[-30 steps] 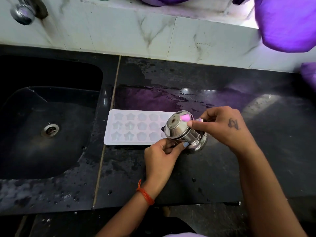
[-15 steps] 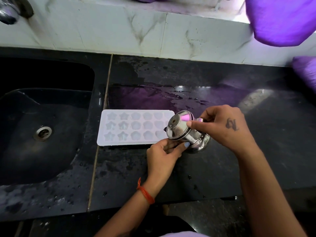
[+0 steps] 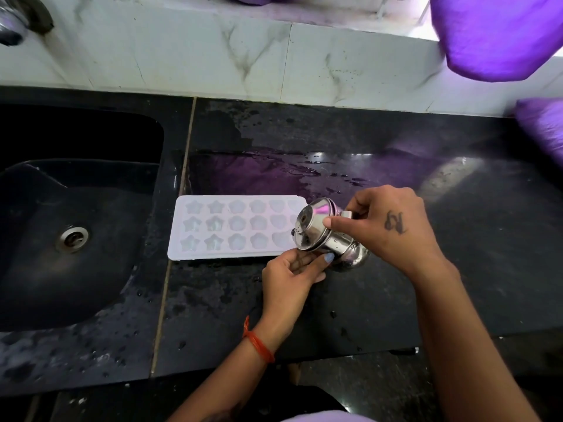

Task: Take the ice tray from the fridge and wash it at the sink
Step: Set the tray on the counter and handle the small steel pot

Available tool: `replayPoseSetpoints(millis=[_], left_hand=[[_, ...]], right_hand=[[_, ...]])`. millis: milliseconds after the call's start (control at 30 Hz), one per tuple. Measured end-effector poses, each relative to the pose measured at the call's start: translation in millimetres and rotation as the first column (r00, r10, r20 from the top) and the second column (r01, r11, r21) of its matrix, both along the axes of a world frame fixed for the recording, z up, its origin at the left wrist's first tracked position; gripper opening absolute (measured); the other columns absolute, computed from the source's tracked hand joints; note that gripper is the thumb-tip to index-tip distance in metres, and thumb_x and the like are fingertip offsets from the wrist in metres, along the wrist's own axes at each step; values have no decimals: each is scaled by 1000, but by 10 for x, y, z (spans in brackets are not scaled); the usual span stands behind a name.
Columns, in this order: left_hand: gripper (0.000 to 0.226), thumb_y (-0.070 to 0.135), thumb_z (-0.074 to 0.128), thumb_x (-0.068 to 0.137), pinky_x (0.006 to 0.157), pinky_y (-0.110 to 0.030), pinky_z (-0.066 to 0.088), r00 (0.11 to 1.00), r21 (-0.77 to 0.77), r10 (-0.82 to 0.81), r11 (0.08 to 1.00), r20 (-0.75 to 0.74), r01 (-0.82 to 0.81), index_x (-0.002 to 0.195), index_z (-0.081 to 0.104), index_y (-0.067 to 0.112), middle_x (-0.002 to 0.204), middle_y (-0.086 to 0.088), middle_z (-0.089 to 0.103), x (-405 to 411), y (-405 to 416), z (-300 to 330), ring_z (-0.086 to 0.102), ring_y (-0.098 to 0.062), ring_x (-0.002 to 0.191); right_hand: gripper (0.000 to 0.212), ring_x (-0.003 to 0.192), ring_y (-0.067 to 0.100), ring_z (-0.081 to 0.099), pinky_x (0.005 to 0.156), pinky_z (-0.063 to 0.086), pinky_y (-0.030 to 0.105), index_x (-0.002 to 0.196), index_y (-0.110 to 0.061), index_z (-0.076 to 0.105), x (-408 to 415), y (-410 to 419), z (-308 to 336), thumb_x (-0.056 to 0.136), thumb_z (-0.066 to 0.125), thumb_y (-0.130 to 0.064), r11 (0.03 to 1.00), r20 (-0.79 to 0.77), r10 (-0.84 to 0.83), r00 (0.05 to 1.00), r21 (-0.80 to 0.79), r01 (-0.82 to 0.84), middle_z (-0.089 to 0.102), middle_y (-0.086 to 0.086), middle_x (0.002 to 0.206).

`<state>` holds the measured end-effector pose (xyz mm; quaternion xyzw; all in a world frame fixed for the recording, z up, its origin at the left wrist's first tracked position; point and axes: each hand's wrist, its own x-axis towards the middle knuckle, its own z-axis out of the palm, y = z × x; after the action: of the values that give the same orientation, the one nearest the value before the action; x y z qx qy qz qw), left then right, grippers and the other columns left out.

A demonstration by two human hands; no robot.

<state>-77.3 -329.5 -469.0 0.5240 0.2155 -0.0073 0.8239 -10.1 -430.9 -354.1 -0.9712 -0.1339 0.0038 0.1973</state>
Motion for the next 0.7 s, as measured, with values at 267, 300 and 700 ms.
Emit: replayPoseSetpoints(millis=[267, 300, 700], left_hand=[[19, 12, 78, 73, 72, -30, 57, 998, 149, 52, 987, 22, -55, 91, 73, 10, 85, -4, 76, 13, -36, 3, 71, -14, 82], [18, 14, 79, 72, 75, -34, 58, 998, 202, 54, 978, 33, -60, 89, 74, 13, 84, -2, 76, 17, -40, 1, 72, -12, 81], [19, 13, 79, 72, 76, -35, 58, 999, 191, 14, 981, 31, -20, 90, 73, 14, 85, -2, 76, 102, -191, -18, 72, -14, 81]], right_hand=[[35, 53, 6, 55, 51, 34, 21, 60, -16, 64, 39, -115, -16, 70, 76, -47, 992, -67, -7, 998, 125, 16, 59, -6, 50], [35, 53, 7, 56, 52, 36, 21, 60, -16, 65, 53, -147, -29, 68, 77, -48, 987, -92, -18, 996, 157, 32, 60, -5, 50], [35, 62, 14, 65, 62, 50, 31, 63, -16, 68, 100, -344, -62, 66, 77, -50, 975, -127, -87, 988, 194, 111, 67, -1, 58]])
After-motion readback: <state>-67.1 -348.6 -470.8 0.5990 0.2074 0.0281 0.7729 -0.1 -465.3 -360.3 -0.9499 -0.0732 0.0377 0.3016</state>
